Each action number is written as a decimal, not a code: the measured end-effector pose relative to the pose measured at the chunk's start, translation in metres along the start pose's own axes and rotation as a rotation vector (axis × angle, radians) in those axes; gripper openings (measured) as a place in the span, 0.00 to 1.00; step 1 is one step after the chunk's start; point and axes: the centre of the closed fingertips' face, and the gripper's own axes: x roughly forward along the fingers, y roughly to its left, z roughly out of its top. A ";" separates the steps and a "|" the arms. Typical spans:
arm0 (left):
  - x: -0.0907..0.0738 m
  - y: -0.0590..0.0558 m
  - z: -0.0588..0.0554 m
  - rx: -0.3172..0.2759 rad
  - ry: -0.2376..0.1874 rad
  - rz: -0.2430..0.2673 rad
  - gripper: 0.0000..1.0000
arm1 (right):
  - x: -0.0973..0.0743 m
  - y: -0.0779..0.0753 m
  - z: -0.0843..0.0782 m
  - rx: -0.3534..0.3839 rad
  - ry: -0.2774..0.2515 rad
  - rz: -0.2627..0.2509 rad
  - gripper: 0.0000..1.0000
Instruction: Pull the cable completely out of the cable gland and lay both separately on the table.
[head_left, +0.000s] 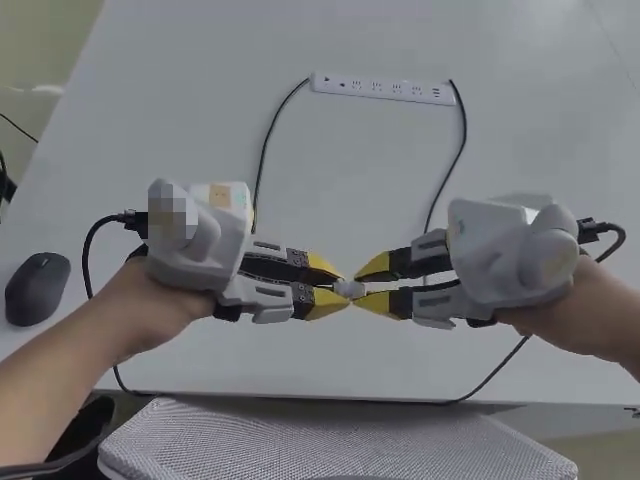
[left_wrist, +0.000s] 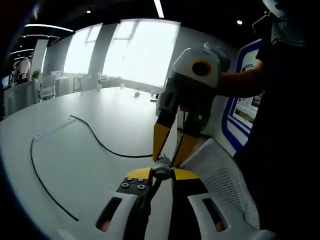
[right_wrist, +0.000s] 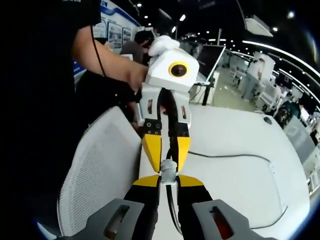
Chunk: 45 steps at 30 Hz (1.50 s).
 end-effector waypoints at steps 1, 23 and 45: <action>0.000 0.000 0.000 0.003 0.001 0.002 0.15 | 0.000 0.000 -0.001 -0.001 0.001 -0.001 0.08; -0.002 0.003 0.005 0.036 -0.016 0.032 0.15 | -0.023 -0.019 -0.004 0.182 -0.050 -0.175 0.16; -0.001 0.009 0.010 0.019 -0.023 0.052 0.15 | -0.014 -0.021 -0.020 0.033 0.092 -0.400 0.06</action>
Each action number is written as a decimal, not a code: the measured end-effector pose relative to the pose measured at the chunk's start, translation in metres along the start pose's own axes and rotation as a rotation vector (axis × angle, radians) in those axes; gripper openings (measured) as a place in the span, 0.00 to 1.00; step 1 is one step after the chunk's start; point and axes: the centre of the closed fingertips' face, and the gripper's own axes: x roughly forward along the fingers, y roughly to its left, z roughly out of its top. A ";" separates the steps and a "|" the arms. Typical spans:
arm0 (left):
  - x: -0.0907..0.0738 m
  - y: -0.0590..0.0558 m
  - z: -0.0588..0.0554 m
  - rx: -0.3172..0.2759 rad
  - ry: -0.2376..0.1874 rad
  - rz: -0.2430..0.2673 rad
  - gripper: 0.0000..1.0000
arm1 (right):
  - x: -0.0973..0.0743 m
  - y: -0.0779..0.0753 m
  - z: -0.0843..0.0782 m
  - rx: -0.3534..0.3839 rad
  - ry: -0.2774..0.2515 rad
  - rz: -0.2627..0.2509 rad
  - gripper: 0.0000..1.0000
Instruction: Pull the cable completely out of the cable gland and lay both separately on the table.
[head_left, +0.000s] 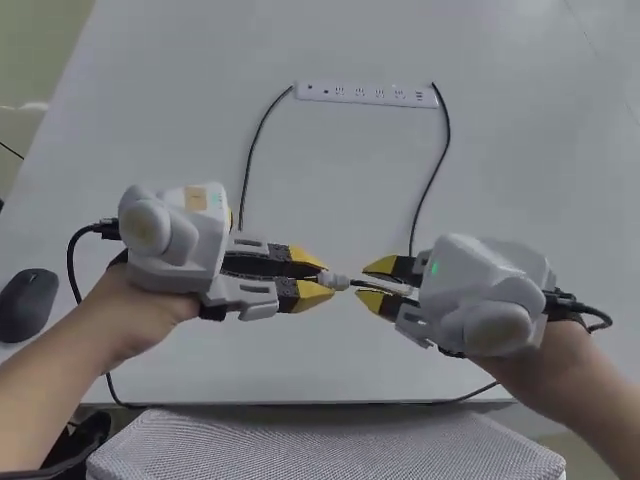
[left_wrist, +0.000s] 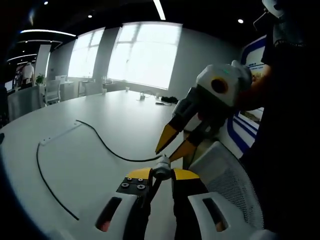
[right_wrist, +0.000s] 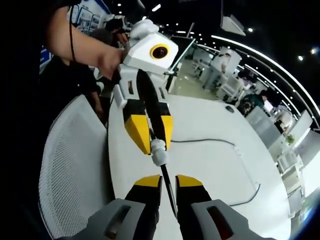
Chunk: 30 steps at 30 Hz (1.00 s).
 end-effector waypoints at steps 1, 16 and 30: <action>0.000 0.000 0.000 -0.002 0.001 0.002 0.15 | 0.000 -0.001 0.000 0.004 -0.002 -0.004 0.06; 0.004 0.000 0.004 0.002 -0.006 0.023 0.15 | 0.002 0.000 0.004 -0.020 -0.003 -0.048 0.01; 0.006 -0.001 0.004 0.010 -0.003 0.021 0.15 | 0.000 -0.003 0.002 0.023 -0.007 -0.078 0.00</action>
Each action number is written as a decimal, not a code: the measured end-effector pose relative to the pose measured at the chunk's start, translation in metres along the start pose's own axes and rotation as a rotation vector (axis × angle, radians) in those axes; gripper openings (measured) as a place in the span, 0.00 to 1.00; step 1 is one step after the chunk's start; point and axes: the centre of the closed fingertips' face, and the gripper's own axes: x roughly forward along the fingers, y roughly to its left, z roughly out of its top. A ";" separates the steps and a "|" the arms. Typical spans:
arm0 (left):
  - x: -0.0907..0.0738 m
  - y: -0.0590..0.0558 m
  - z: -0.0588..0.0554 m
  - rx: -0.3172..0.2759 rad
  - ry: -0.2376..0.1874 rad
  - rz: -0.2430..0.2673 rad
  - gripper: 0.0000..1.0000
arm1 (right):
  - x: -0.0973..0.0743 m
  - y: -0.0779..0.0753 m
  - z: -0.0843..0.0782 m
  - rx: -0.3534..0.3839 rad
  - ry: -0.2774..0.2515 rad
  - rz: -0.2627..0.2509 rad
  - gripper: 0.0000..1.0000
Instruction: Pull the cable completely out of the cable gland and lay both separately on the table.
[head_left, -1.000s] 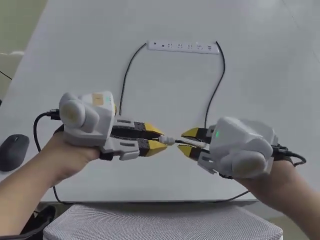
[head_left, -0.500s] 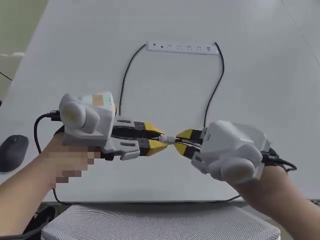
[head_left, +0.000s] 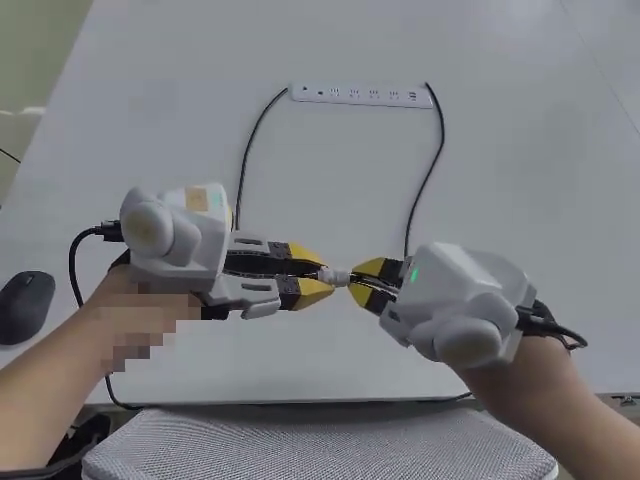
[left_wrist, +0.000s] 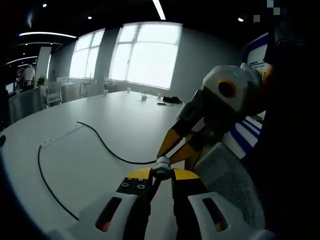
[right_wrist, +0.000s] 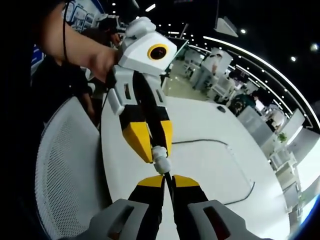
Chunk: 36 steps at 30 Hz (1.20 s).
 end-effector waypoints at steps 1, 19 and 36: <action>0.000 0.000 0.000 0.002 -0.001 0.000 0.15 | 0.000 0.000 0.000 0.007 -0.002 -0.001 0.00; -0.001 0.000 0.004 0.004 -0.013 0.007 0.15 | -0.006 -0.012 -0.016 0.149 0.011 -0.045 0.00; 0.003 -0.002 0.003 -0.001 -0.011 0.016 0.15 | -0.010 -0.027 -0.062 0.465 0.054 -0.147 0.00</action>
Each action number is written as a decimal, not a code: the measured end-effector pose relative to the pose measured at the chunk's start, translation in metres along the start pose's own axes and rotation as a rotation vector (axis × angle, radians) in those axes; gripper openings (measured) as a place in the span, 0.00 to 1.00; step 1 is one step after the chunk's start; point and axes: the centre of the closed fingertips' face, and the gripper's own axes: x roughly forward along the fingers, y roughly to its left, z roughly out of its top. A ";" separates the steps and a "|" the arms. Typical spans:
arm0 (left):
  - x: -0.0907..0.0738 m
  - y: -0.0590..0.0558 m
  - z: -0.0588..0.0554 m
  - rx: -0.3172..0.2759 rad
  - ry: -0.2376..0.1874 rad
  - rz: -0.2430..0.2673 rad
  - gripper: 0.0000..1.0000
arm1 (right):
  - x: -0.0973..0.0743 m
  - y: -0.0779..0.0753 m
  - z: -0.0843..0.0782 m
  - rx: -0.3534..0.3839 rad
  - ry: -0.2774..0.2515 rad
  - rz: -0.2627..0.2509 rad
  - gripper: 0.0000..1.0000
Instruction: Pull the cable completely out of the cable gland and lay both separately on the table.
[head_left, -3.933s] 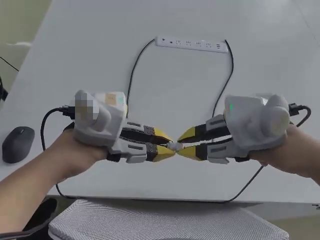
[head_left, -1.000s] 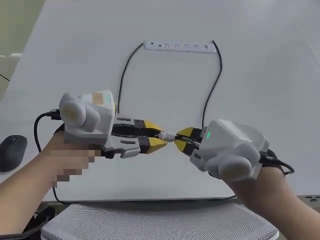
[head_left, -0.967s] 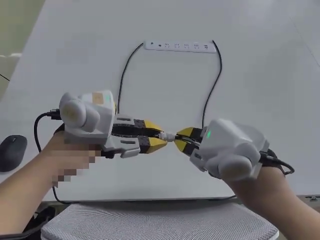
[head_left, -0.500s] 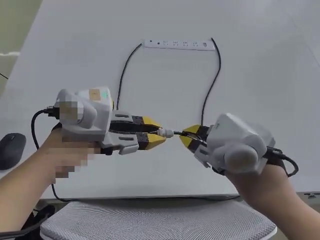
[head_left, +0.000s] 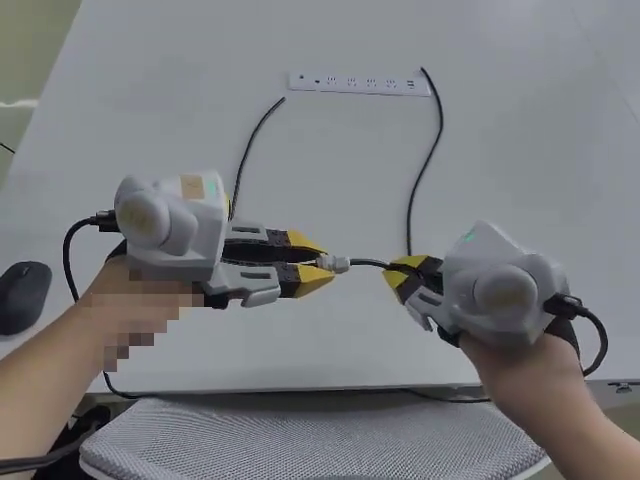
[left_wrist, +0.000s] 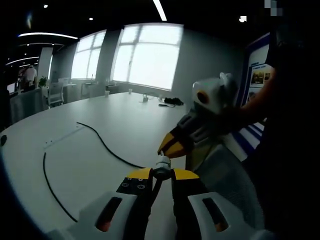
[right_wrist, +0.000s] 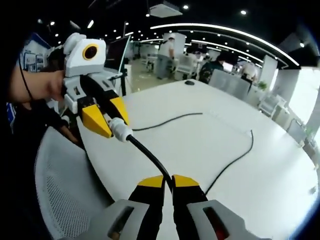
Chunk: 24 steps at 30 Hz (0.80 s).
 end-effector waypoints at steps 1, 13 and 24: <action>0.001 0.000 0.000 -0.001 0.000 0.001 0.15 | 0.000 -0.001 -0.001 0.009 0.001 -0.004 0.00; 0.011 -0.006 -0.003 0.013 0.017 0.018 0.15 | 0.007 -0.011 -0.030 0.146 0.058 -0.033 0.00; 0.007 0.001 -0.003 0.019 0.018 0.036 0.15 | 0.005 -0.006 -0.030 0.192 0.052 -0.014 0.01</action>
